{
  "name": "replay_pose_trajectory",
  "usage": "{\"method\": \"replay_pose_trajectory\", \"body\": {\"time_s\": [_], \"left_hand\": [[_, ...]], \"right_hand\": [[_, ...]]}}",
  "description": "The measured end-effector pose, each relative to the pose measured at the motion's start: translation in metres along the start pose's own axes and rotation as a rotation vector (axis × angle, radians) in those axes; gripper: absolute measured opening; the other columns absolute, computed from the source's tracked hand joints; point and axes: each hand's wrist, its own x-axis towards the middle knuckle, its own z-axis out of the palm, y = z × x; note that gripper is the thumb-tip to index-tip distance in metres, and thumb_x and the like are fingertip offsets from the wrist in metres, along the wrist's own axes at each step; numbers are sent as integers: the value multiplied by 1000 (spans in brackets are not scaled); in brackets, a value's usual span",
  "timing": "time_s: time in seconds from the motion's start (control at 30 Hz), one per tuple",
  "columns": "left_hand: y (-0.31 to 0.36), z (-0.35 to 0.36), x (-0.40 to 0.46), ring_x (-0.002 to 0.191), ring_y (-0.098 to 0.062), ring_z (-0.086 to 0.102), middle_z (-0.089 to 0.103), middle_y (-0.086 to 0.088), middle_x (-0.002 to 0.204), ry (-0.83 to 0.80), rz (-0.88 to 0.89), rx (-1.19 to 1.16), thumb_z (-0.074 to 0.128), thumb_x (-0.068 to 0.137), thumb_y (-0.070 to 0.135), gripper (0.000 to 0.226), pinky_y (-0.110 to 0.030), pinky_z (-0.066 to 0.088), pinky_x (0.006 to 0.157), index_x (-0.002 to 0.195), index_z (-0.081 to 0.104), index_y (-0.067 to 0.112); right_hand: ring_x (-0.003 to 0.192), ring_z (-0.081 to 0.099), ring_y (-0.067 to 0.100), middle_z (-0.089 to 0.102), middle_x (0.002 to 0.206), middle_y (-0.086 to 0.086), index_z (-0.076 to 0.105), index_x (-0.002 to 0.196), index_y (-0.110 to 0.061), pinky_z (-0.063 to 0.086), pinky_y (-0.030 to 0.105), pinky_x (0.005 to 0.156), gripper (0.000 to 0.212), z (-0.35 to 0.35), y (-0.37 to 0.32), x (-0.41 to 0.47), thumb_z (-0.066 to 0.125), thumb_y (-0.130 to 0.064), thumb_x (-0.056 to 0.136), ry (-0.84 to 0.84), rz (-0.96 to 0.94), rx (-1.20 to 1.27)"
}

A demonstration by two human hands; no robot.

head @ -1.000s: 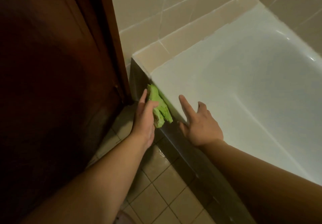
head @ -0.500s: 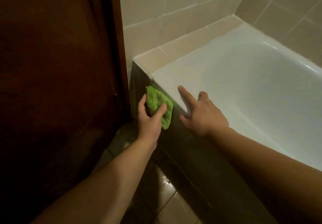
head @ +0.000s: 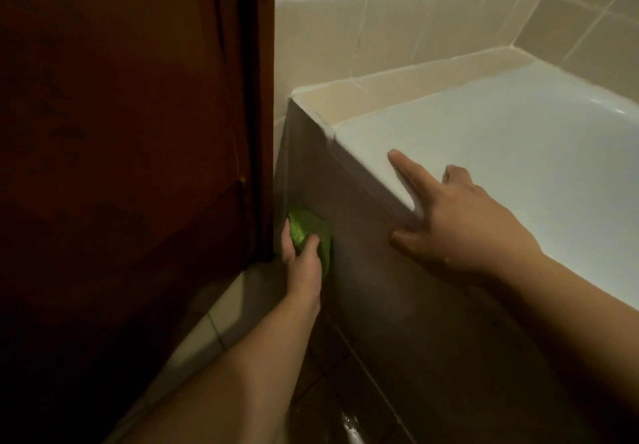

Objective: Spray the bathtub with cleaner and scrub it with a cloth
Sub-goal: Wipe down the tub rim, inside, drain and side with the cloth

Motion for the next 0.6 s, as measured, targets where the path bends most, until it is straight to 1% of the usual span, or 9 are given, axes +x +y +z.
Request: {"method": "replay_pose_trajectory", "body": {"time_s": [0.07,0.13,0.27,0.37,0.43,0.47,0.6], "left_hand": [[-18,-7,17,138,-33,44,37,-1,159,25,-50,23,54,105,25,58,-50,43,111,154,35,46],[-36,-13,35,139,-36,44,38,-4,159,28,-97,54,52,105,24,59,-54,42,112,157,32,43],[-69,-26,75,134,-38,48,45,-10,153,59,-166,48,57,103,18,64,-58,44,111,157,30,37],[-70,-34,93,137,-42,45,43,-15,155,46,-224,43,57,104,16,66,-57,40,112,161,26,28],[-71,-38,102,140,-42,41,40,-17,157,55,-238,53,54,106,17,65,-54,38,114,163,22,21],[-71,-39,105,140,-41,41,40,-16,156,57,-238,49,54,106,17,64,-53,38,113,162,24,20],[-66,-31,98,130,-39,51,49,-14,151,45,-181,-19,60,101,15,62,-53,43,110,156,35,26]], "right_hand": [[111,54,35,36,137,13,-17,147,-66,53,45,89,107,0,-1,1,69,-62,83,-1,-2,-16],[105,54,33,37,133,13,-16,148,-65,53,45,90,109,0,0,3,70,-63,81,-2,2,-26],[92,48,28,38,128,10,-12,149,-66,51,42,87,108,1,1,4,69,-65,77,7,0,-9],[89,46,25,34,119,4,-10,148,-67,45,37,80,107,1,0,4,63,-68,70,10,4,2],[89,47,25,31,115,1,-9,147,-69,44,37,80,107,2,-1,4,58,-70,64,21,3,13],[89,47,25,31,114,1,-8,146,-69,45,38,81,106,3,0,4,57,-70,62,28,-2,17],[92,49,28,33,119,3,-8,145,-71,50,42,87,106,3,1,3,57,-71,63,19,12,28]]}}
